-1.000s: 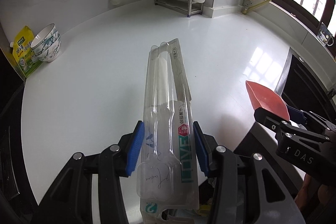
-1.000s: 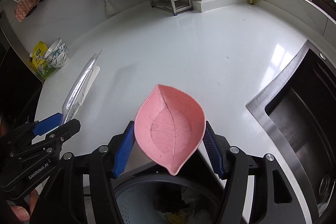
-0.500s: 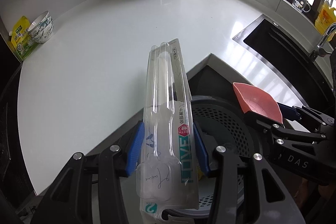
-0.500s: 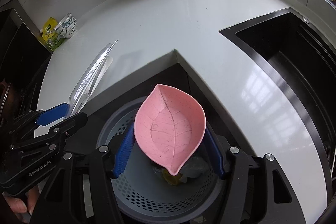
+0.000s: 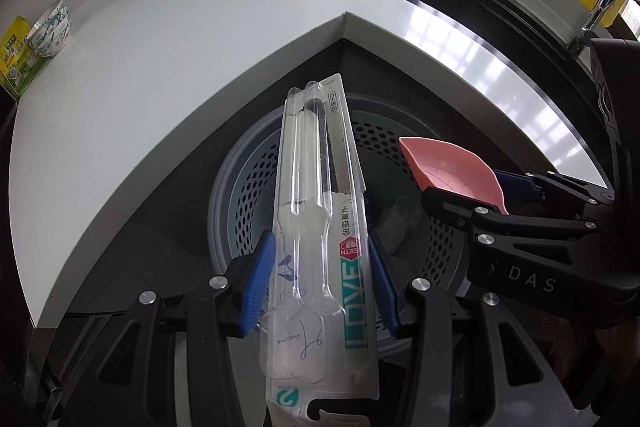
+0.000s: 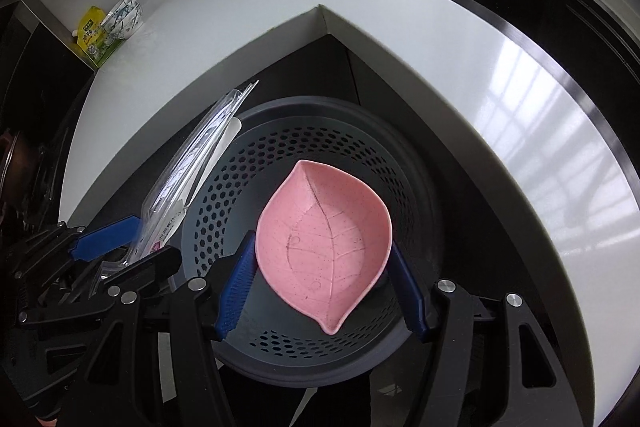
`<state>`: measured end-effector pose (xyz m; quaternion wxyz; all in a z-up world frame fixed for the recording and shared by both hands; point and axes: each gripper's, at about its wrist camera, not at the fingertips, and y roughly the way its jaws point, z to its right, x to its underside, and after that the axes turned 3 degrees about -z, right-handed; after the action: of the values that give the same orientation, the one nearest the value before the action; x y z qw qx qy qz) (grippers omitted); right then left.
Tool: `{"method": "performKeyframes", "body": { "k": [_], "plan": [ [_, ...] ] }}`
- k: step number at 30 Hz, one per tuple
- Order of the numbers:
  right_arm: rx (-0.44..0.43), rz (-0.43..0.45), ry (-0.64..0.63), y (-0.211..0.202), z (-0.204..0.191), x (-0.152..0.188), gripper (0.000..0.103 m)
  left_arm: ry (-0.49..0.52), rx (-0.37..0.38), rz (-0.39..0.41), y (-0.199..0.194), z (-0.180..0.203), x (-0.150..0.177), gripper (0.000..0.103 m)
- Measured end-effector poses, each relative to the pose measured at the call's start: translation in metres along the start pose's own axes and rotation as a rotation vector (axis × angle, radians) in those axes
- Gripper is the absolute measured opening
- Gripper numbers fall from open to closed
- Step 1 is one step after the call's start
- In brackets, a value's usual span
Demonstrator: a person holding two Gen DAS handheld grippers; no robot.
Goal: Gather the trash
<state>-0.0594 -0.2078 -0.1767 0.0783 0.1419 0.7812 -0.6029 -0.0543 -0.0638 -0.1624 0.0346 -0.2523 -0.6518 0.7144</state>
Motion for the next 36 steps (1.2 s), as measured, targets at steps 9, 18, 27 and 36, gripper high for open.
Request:
{"method": "performKeyframes", "body": {
  "k": [9, 18, 27, 36],
  "plan": [
    [-0.006, -0.049, 0.004, 0.018, 0.002, 0.005, 0.061, -0.034, 0.008, -0.066, 0.018, -0.007, 0.0, 0.046],
    [-0.012, -0.034, 0.016, 0.011, 0.007, -0.002, 0.072, -0.083, -0.015, -0.023, 0.006, -0.021, -0.009, 0.069],
    [-0.001, -0.029, 0.021, -0.01, 0.009, -0.003, 0.072, -0.11, -0.031, 0.008, -0.014, -0.023, -0.018, 0.07],
    [0.01, -0.019, 0.013, -0.031, 0.001, -0.001, 0.072, -0.122, -0.055, 0.05, -0.038, -0.022, -0.023, 0.073]
  ]
}}
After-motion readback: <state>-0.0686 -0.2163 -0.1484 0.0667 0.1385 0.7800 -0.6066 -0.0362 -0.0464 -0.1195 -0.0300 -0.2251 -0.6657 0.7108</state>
